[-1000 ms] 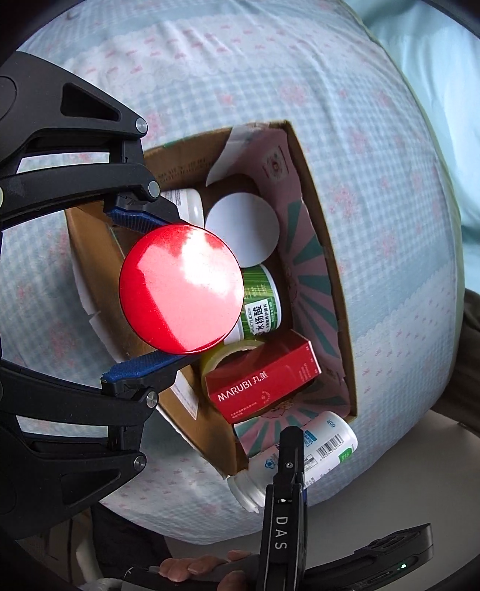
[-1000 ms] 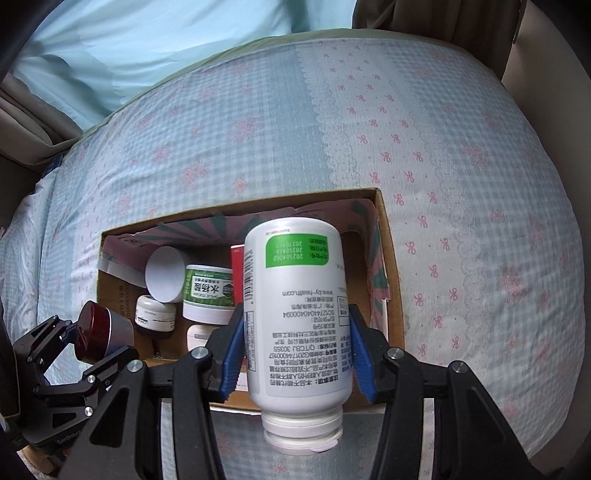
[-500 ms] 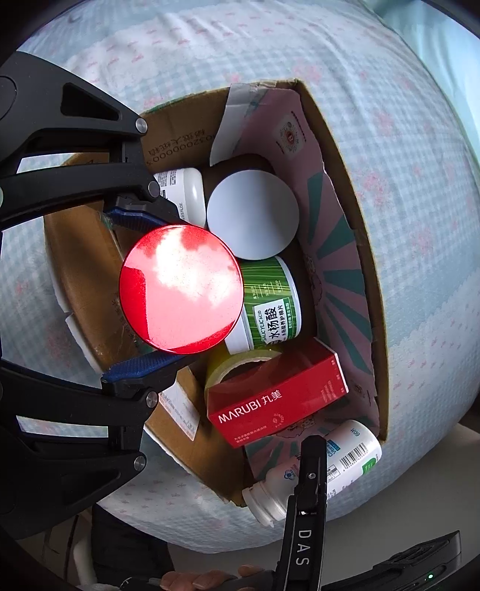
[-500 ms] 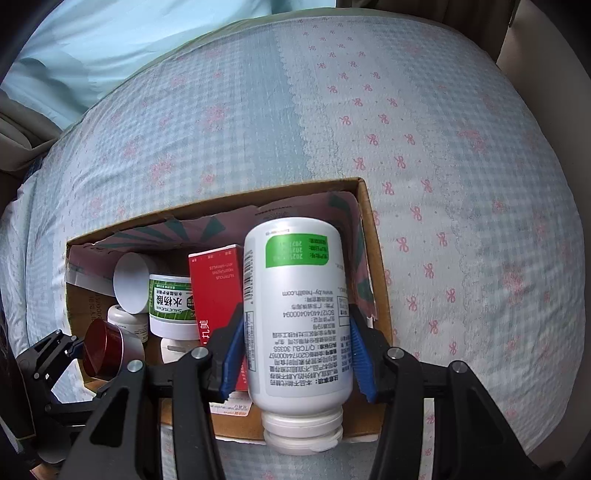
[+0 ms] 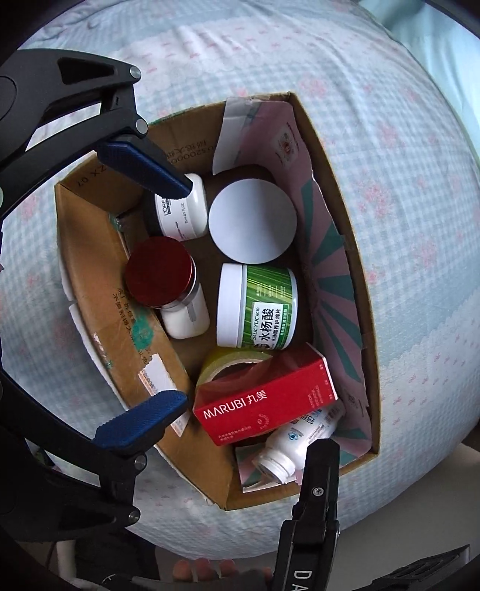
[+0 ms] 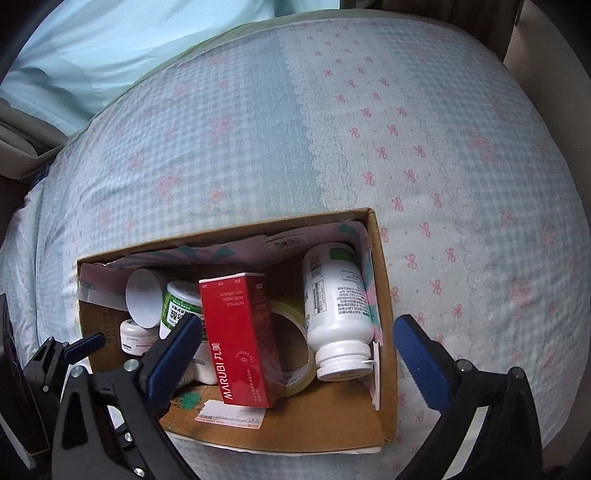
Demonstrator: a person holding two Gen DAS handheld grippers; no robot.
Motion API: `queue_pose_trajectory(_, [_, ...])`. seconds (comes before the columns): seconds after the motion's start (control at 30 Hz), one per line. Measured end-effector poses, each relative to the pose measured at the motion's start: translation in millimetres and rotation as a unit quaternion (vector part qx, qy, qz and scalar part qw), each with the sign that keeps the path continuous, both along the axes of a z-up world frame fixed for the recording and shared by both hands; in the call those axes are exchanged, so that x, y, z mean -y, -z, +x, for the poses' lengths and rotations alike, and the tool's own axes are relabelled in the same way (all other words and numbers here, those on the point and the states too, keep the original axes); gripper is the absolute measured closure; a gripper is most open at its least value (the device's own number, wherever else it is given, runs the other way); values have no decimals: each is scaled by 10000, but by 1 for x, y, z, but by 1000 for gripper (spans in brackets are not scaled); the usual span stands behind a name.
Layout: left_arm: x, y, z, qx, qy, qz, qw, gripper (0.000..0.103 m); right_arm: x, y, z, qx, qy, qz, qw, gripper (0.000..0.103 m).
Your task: Organize rigid objects
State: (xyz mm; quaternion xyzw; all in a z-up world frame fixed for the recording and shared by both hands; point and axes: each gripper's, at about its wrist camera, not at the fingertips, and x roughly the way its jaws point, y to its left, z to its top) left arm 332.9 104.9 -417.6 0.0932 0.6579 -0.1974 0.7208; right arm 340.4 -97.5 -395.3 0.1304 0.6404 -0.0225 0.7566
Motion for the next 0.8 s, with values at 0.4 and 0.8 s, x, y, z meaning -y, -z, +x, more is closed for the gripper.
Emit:
queue_pose_trajectory(0.4, [-6, -30, -18, 5, -368, 44, 9993, 0, 0, -21, -19, 33, -181, -59, 9998, 0])
queue_pose_trajectory(0.8, [2, -162, -67, 876, -841, 47, 9926, 0, 23, -139, -79, 781, -594, -380, 9944, 0])
